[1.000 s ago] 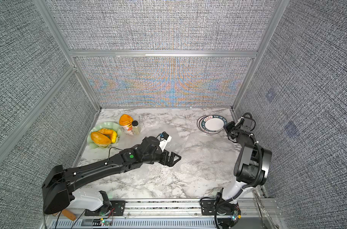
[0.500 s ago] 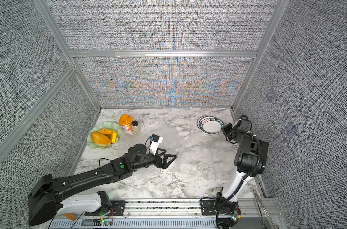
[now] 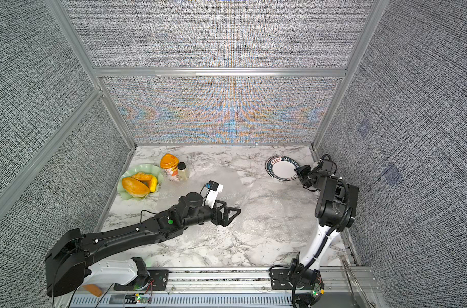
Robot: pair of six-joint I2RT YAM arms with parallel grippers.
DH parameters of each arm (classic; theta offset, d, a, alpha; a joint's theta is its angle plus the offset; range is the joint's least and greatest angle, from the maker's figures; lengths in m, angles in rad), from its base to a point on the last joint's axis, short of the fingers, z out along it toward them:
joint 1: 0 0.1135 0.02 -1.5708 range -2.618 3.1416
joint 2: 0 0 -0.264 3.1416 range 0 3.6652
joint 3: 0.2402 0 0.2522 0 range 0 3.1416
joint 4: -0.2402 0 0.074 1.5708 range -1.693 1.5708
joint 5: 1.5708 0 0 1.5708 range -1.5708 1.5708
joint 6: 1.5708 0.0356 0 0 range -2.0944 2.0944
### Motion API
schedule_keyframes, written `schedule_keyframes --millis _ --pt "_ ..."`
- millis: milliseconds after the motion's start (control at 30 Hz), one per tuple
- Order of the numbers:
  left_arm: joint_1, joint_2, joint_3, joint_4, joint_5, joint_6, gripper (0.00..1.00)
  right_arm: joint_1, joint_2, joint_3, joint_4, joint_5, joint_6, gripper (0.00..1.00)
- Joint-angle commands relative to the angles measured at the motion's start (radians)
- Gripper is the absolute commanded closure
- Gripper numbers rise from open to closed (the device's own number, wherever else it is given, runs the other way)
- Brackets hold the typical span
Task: Unpack dinner plates from bubble wrap
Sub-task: Place the plate on the plate, then pick up the bubble wrap from the center of the board.
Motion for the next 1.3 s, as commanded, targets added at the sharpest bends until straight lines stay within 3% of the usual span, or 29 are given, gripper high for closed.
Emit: schedule_keyframes --millis 0,133,200,300,400,500,733,933,1067,1233,1267 --pt "0.001 0.016 0.018 -0.012 -0.011 0.002 0.01 0.001 -0.021 0.016 -0.057 0.037 0.008 0.37" --pt "0.002 0.054 0.073 -0.124 -0.034 0.036 0.01 -0.001 -0.060 0.063 -0.196 0.122 -0.026 0.21" --pt "0.003 0.104 0.127 -0.227 -0.046 0.053 0.01 -0.002 -0.102 0.068 -0.251 0.177 -0.039 0.16" --pt "0.003 0.199 0.224 -0.391 -0.030 0.053 0.01 -0.004 -0.183 0.055 -0.307 0.258 -0.055 0.02" --pt "0.000 0.319 0.306 -0.482 0.034 0.075 0.01 -0.005 -0.281 0.014 -0.310 0.282 -0.055 0.01" --pt "-0.001 0.415 0.334 -0.462 0.096 0.072 0.01 -0.004 -0.369 -0.034 -0.290 0.249 -0.042 0.01" --pt "0.004 0.577 0.436 -0.450 0.081 0.045 0.08 0.002 -0.565 -0.149 -0.250 0.131 -0.028 0.01" --pt "0.006 0.711 0.622 -0.589 -0.031 0.030 0.38 0.004 -0.680 -0.187 -0.263 0.060 -0.041 0.01" --pt "0.010 0.791 0.743 -0.709 -0.137 0.003 0.65 0.004 -0.732 -0.207 -0.274 0.042 -0.048 0.01" --pt "0.015 0.832 0.879 -0.744 -0.071 0.034 1.00 0.004 -0.760 -0.237 -0.266 0.014 -0.037 0.01" --pt "0.015 0.816 0.897 -0.739 -0.042 0.037 1.00 0.005 -0.768 -0.241 -0.264 0.012 -0.037 0.01"
